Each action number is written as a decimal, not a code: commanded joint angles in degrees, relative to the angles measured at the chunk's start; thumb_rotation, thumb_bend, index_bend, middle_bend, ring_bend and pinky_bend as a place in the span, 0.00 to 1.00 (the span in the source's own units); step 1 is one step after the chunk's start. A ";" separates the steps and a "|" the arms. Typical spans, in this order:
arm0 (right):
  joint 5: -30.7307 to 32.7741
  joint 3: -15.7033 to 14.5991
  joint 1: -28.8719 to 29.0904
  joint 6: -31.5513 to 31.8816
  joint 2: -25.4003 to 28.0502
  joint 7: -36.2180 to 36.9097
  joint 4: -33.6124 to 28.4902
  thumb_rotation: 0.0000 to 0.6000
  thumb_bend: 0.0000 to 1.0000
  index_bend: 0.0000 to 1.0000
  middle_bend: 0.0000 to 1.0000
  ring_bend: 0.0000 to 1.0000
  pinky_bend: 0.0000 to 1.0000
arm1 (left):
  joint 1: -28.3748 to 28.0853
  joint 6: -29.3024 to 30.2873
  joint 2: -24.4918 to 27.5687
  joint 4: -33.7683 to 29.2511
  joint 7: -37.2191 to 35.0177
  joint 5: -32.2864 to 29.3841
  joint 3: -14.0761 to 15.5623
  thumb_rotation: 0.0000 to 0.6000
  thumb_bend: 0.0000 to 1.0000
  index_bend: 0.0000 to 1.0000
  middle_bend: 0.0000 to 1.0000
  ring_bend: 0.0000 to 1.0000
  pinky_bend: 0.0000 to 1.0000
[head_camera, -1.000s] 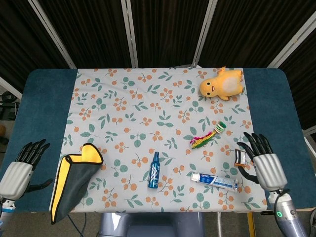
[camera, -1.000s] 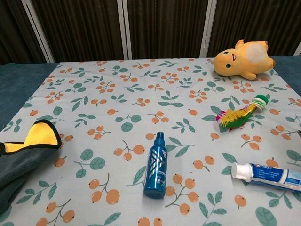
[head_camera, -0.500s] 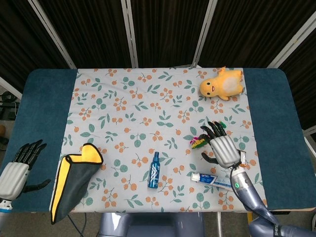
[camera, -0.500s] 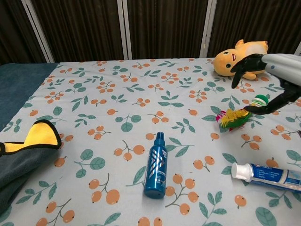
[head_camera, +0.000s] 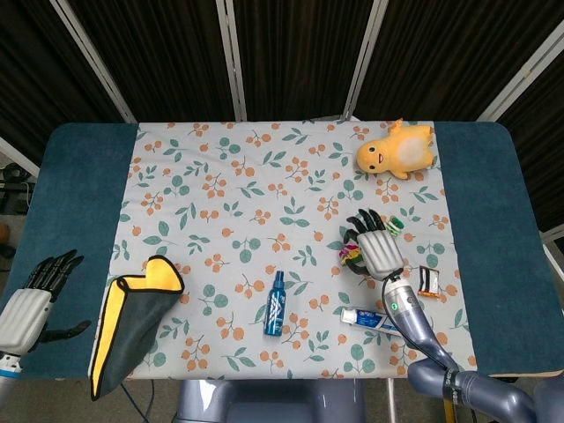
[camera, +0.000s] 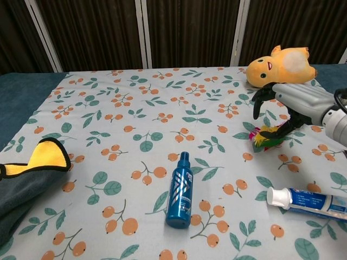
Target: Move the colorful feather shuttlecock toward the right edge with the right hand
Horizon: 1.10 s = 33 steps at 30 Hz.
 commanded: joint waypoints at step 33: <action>1.16 -1.99 0.31 1.76 -2.48 4.56 4.68 1.00 0.35 0.61 0.24 0.00 0.00 | -0.56 -1.22 -0.23 -0.39 0.12 -0.69 -0.28 1.00 0.19 0.00 0.00 0.00 0.00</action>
